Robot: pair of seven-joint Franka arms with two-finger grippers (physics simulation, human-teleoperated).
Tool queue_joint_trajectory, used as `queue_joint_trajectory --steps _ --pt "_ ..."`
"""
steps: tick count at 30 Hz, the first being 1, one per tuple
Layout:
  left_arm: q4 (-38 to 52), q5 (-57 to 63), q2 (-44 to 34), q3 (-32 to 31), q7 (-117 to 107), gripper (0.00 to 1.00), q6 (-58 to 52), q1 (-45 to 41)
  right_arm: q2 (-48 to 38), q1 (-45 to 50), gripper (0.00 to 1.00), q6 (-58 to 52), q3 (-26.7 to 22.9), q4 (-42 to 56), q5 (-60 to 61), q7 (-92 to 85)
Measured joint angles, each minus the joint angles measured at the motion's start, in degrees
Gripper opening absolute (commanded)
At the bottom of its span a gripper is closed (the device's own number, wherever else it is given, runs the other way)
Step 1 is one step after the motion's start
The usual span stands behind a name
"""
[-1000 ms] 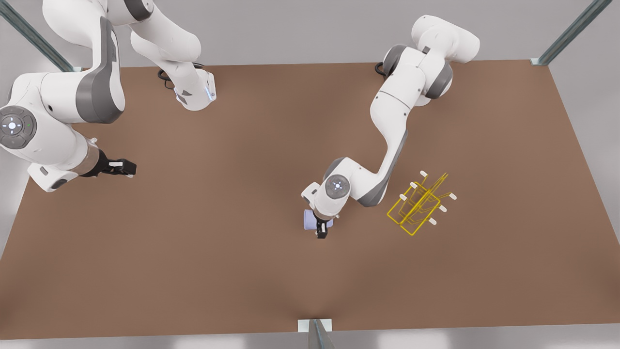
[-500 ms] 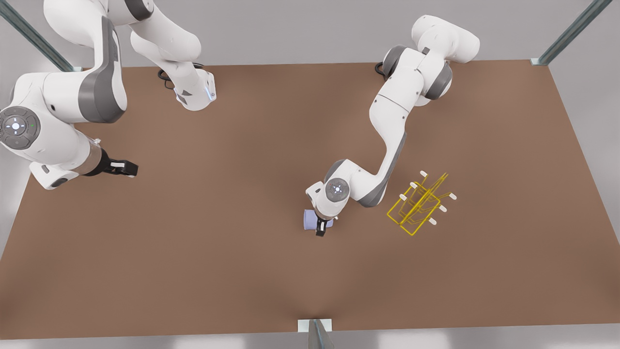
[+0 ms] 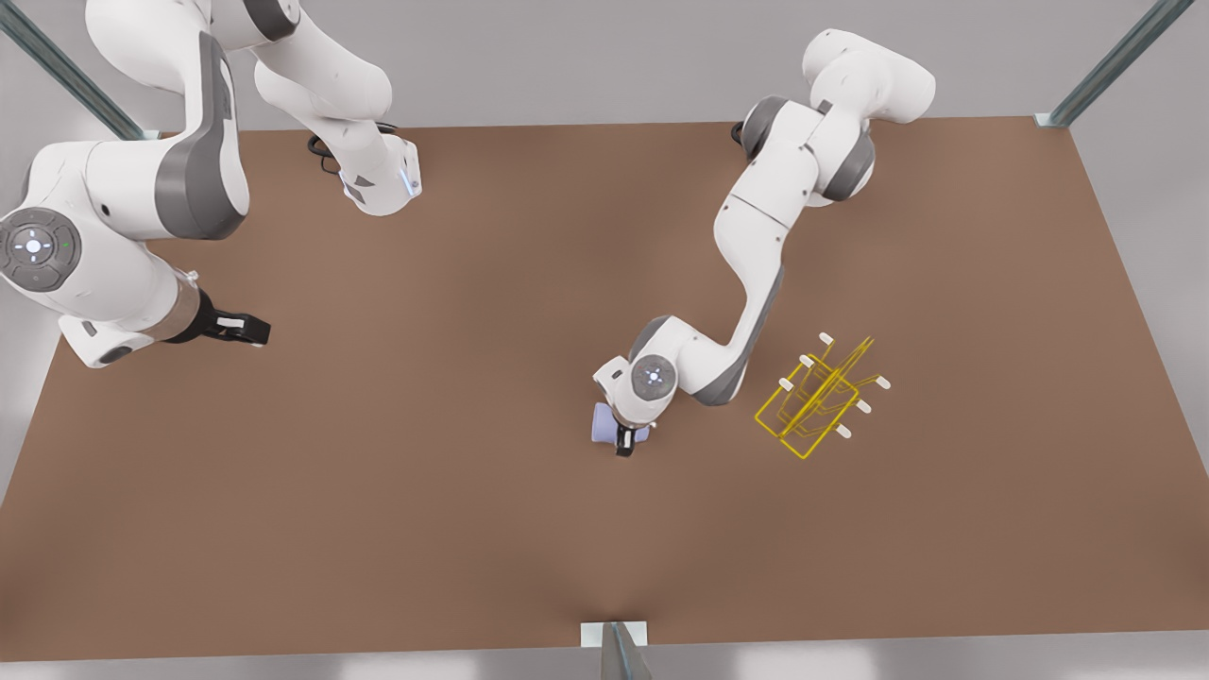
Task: Place the cup on the cup holder
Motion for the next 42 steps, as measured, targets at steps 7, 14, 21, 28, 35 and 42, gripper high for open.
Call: queue_joint_trajectory --steps 7,14,21,28,35,42 --pt "0.2 -0.1 0.7 -0.1 -2.0 1.00 0.8 -0.3 0.0 -0.1 1.00 0.0 0.0 0.0 0.0 0.5" --pt "0.2 0.1 0.8 -0.1 -3.5 0.76 1.4 -0.3 0.0 -0.4 1.00 0.0 -0.1 0.0 -0.2 0.7" --pt "0.3 0.4 0.1 0.0 -4.8 0.76 1.5 -0.4 0.0 0.0 1.00 0.0 -0.1 0.0 -0.3 0.9" --pt "0.2 3.3 -2.1 2.6 -5.8 0.73 -1.2 -0.9 0.0 -0.1 1.00 0.0 0.0 0.0 -0.3 1.1" --pt "2.0 22.9 -6.8 4.3 -8.2 0.73 -17.4 -4.8 0.0 -0.1 1.00 0.0 0.0 0.0 -0.3 1.1" --pt "2.5 56.4 -6.2 4.4 -12.0 0.72 -42.5 -11.2 0.0 -0.1 1.00 0.0 0.0 0.0 -0.3 1.2"
